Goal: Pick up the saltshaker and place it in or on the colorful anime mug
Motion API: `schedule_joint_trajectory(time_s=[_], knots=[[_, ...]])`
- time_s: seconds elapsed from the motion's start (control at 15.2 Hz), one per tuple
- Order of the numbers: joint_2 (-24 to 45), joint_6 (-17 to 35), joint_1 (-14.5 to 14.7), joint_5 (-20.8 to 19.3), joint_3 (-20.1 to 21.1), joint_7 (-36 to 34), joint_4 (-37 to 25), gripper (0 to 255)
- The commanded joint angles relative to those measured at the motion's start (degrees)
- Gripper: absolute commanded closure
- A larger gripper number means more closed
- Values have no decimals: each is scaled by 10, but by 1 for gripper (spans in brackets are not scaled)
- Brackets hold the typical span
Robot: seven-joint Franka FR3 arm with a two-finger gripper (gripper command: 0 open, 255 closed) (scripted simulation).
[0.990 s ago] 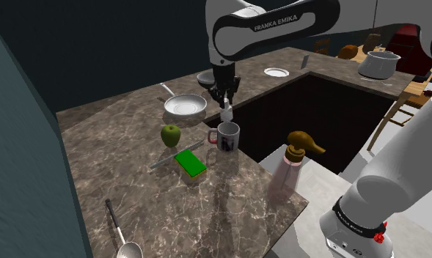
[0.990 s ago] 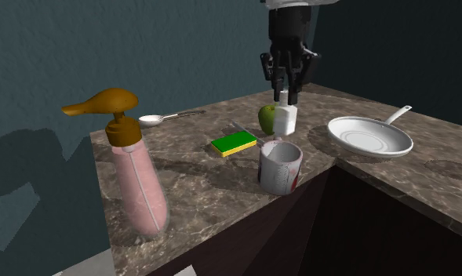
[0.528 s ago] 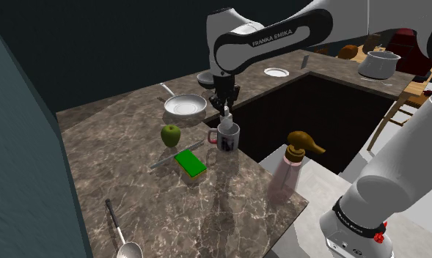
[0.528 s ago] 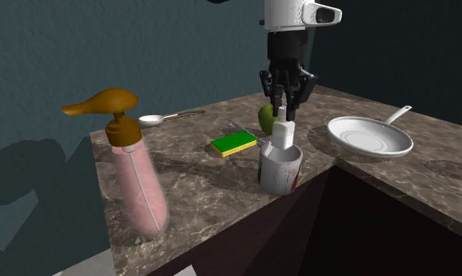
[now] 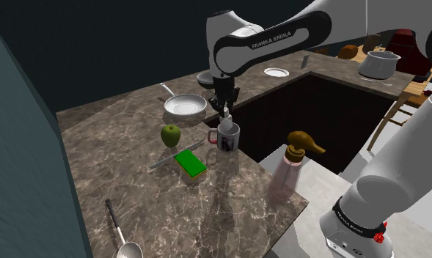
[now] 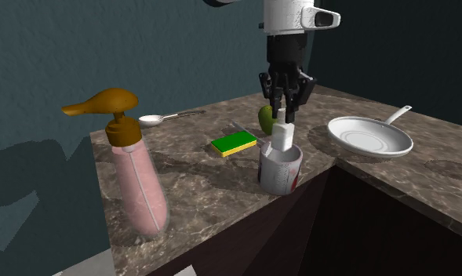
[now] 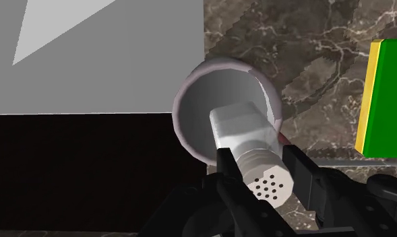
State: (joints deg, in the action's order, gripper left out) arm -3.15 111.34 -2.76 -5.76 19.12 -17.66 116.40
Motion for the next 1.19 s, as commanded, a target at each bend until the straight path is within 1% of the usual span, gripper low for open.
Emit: schedule_joint_trajectory(time_s=[0.0,0.33,0.59,1.12], knots=[[0,0,0,0,0,0,0,0],[0,0,0,0,0,0,0,0],[-9,-72,2,6,2,4,-63,0],[-9,-72,2,6,2,4,-63,0]])
